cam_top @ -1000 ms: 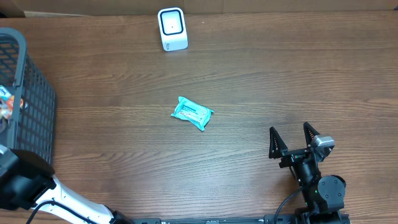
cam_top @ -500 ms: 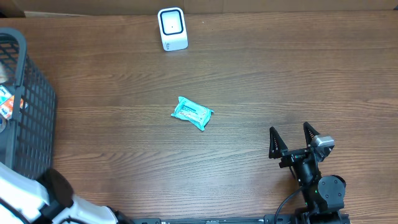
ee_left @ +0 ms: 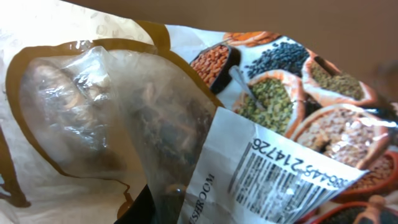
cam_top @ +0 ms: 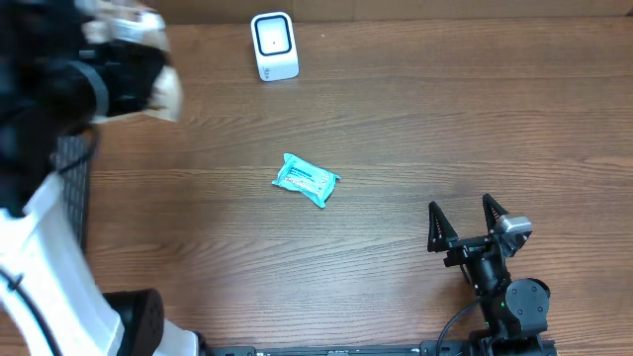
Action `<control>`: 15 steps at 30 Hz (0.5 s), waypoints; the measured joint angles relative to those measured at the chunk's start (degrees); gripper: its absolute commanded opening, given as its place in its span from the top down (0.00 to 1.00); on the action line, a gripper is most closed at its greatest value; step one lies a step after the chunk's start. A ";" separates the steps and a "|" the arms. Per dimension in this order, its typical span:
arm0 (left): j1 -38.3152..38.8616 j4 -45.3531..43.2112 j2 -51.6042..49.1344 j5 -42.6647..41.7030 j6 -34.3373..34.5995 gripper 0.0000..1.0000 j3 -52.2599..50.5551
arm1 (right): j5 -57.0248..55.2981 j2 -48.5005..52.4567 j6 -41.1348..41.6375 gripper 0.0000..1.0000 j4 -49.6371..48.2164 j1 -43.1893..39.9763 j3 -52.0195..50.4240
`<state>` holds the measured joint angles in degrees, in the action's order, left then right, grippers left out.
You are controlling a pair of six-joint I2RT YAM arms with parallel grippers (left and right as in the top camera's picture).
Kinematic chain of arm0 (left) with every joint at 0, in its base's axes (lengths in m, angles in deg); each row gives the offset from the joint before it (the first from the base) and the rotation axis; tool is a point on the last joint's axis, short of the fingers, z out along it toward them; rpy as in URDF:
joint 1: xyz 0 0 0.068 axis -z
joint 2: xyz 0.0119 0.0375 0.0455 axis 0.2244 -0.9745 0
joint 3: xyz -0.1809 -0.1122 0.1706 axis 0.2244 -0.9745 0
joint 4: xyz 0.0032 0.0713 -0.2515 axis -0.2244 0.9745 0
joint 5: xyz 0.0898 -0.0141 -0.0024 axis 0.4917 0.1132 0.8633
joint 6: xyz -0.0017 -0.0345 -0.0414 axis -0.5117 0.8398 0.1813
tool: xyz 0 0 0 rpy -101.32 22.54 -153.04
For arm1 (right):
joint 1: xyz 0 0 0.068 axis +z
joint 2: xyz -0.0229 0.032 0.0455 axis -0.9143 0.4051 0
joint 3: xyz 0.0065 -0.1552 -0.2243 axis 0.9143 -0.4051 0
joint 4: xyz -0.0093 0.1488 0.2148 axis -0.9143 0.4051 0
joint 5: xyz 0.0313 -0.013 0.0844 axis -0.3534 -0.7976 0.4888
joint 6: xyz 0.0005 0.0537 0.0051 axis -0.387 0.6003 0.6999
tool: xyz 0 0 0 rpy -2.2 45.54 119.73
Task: Scan the item barcode
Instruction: 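Carry the bread bag toward the scanner and drop it beside the wipes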
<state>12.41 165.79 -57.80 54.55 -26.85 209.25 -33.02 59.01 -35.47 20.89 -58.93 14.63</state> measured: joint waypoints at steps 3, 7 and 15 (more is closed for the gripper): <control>7.48 -0.07 -0.35 4.55 0.42 0.96 -7.85 | -0.02 0.00 0.00 0.00 -0.02 0.00 0.00; 12.96 -0.83 -0.72 8.74 1.79 0.96 -18.47 | 0.00 0.00 -0.02 0.00 0.00 -0.02 0.00; 19.17 -13.22 -1.09 12.94 4.59 0.96 -41.92 | 0.00 0.00 0.02 0.00 0.02 0.00 0.00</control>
<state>31.58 152.57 -58.89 67.49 -22.26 167.33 -33.02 59.01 -35.45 20.91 -58.93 14.63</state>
